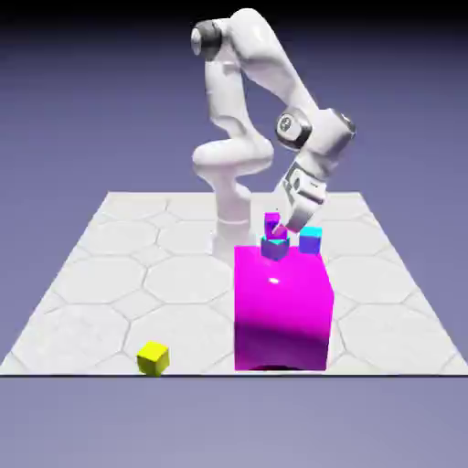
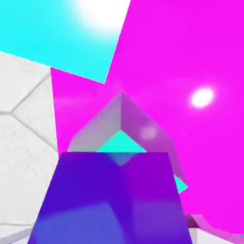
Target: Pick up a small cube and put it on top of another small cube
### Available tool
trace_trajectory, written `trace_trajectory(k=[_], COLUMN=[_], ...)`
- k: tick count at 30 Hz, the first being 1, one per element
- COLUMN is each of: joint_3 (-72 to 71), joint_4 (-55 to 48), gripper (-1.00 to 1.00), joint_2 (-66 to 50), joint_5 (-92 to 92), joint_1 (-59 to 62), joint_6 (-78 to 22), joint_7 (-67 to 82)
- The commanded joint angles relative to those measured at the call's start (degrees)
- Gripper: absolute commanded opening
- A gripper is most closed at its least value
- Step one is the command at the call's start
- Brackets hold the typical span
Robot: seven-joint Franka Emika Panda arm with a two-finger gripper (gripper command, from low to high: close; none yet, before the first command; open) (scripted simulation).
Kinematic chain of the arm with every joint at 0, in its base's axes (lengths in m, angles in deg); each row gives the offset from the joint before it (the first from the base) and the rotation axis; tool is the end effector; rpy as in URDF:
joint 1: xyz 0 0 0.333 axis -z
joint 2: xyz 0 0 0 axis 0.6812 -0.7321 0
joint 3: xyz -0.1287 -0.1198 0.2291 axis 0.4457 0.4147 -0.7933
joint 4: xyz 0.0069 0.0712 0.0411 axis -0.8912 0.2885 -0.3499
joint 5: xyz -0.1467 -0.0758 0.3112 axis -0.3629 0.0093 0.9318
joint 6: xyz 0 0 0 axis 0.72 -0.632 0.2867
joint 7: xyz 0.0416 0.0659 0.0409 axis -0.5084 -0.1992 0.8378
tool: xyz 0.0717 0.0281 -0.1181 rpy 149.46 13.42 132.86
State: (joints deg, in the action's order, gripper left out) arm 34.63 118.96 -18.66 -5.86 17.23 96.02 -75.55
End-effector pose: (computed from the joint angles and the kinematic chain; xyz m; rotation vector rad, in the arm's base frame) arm 0.3490 0.1191 0.3473 2.4312 1.0845 -0.2446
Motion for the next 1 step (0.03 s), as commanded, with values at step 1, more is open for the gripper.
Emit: trace_trajectory(k=[1], joint_3=[-0.52], joint_4=[-1.88], gripper=[1.0], joint_2=[0.56], joint_5=[0.78], joint_1=[-0.42], joint_6=[-2.49], joint_7=[0.52])
